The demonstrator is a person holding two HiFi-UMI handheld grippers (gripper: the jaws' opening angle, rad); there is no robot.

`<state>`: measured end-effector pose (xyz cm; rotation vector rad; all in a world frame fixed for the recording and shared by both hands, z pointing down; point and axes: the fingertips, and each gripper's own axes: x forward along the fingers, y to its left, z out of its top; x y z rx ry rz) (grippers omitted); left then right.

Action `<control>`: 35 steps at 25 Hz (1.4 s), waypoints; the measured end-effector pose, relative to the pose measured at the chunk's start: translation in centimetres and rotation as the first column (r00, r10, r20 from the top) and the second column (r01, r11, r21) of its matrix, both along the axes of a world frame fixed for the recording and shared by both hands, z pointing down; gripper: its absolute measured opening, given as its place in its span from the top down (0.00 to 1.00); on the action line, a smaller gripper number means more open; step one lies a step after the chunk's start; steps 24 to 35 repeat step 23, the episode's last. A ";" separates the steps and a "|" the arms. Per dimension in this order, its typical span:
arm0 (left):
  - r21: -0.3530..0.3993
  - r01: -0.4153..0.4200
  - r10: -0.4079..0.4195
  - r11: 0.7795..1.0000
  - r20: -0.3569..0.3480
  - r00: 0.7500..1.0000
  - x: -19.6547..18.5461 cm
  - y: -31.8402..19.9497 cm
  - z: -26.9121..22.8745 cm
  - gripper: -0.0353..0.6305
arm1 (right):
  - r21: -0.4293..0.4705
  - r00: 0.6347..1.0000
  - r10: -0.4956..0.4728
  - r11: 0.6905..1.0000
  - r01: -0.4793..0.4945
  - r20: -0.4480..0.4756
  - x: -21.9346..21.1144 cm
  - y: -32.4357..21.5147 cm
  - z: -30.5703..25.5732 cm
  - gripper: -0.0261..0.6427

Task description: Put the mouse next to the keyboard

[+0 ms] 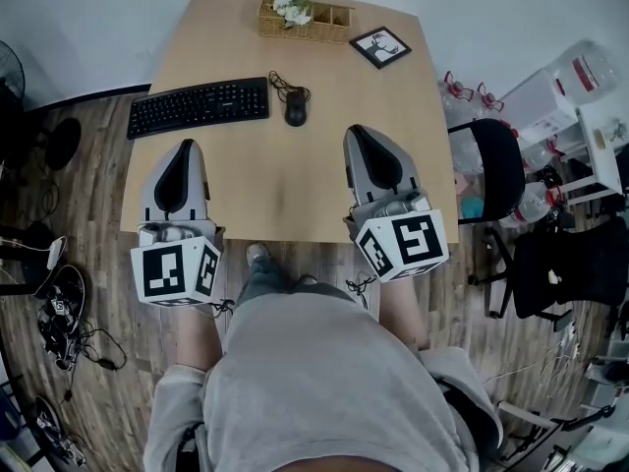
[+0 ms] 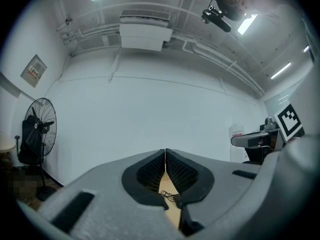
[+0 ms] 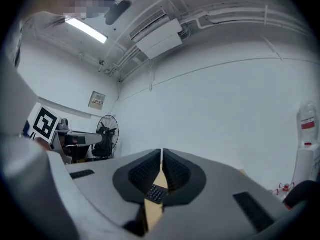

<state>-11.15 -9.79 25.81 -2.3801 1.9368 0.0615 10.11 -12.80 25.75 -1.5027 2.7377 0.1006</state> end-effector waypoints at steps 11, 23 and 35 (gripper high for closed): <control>0.004 0.013 -0.013 1.000 0.010 1.000 1.5 1.0 -0.6 0.93 | 0.027 1.000 -0.019 0.999 0.018 0.020 0.9 1.2 -0.7 0.94; 0.011 0.017 -0.017 1.000 0.007 1.000 1.5 0.5 -0.7 0.93 | 0.031 0.999 -0.019 0.999 0.018 0.036 1.1 0.5 -0.9 0.94; 0.011 0.017 -0.017 1.000 0.007 1.000 1.5 0.5 -0.7 0.93 | 0.031 0.999 -0.019 0.999 0.018 0.036 1.1 0.5 -0.9 0.94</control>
